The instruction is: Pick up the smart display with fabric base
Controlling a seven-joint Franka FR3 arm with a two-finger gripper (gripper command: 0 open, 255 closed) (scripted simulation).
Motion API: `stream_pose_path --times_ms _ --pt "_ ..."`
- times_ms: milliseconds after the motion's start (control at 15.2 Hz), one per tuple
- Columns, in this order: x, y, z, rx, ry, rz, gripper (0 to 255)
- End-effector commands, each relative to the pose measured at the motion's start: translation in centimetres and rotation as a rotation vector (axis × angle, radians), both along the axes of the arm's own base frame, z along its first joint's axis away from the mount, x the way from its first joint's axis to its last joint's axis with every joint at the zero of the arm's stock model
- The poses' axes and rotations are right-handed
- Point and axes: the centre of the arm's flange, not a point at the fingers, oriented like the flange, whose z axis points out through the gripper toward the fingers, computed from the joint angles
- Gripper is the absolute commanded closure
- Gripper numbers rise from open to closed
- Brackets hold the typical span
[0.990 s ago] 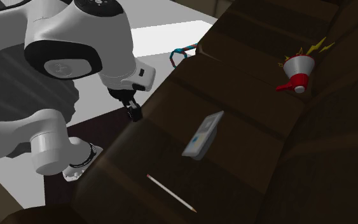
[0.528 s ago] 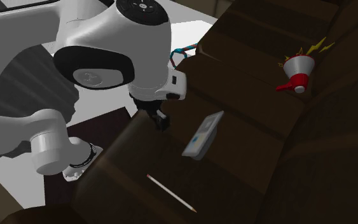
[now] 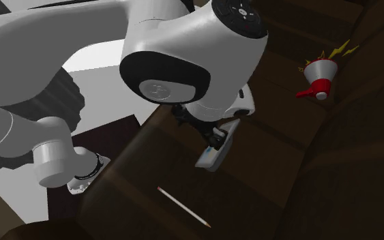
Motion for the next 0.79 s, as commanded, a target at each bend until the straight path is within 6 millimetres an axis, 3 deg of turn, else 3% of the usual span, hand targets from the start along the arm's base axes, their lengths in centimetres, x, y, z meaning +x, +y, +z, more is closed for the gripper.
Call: stream_pose_path --times_ms 0,264,726 --pt "2.3 -1.7 0.4 0.009 -0.002 0.036 0" --pt "6.5 -4.9 1.4 0.027 -0.003 0.101 0" --pt "6.9 -5.1 -1.7 0.029 -0.004 0.106 0"
